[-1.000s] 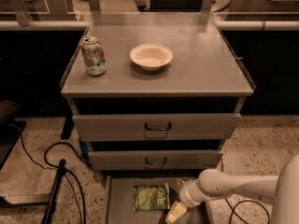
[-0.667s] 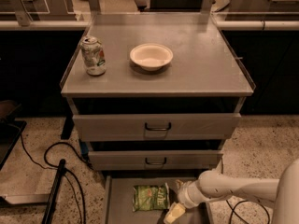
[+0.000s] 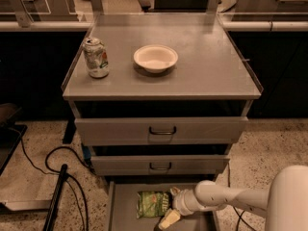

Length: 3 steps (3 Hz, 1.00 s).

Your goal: Pick green jalapeno chip bag from bottom drawer and place on counter

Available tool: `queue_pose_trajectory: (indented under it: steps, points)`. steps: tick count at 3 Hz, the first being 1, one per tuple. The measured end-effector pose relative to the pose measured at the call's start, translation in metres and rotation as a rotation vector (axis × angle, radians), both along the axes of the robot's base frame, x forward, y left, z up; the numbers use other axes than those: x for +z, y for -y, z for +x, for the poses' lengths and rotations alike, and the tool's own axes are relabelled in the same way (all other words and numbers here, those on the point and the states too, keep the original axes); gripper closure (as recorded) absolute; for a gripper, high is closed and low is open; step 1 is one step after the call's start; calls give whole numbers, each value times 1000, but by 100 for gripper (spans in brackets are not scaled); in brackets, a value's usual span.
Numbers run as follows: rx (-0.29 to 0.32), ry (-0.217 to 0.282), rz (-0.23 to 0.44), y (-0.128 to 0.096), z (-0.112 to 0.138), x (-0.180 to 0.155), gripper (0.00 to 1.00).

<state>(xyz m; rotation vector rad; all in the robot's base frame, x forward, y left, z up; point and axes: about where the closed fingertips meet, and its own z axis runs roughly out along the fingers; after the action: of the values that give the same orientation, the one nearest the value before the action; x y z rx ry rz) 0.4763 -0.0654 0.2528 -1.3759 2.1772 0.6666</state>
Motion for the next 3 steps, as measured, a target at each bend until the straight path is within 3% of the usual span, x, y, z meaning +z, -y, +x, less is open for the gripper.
queue_pose_trajectory:
  steps: [2, 3]
  points:
    - [-3, 10, 0, -7, 15, -30, 0]
    - [-8, 14, -33, -2, 28, -46, 0]
